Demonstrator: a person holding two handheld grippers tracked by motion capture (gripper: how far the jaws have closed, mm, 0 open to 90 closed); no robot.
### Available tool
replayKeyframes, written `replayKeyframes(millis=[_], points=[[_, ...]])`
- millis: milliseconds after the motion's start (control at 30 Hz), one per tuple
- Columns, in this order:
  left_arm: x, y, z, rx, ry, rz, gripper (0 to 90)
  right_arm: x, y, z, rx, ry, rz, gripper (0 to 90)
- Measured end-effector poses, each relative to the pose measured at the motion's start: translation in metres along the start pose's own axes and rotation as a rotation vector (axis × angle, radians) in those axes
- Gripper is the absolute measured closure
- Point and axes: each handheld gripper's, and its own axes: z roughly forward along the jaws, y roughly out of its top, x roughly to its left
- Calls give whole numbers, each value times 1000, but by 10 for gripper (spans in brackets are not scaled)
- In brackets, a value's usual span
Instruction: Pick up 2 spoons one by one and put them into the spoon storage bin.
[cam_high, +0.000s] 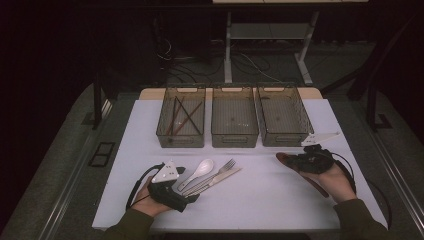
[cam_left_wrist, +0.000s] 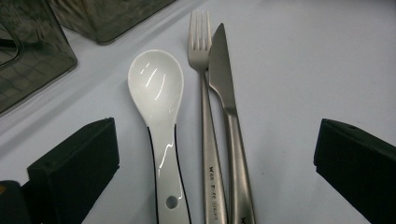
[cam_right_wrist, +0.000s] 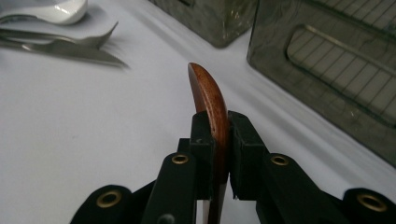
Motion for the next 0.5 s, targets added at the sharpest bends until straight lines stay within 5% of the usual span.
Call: replayKeyframes(millis=[500], points=[[0,0,0,-4,-4,-4,0,2,27,9,-71,19,10,811]])
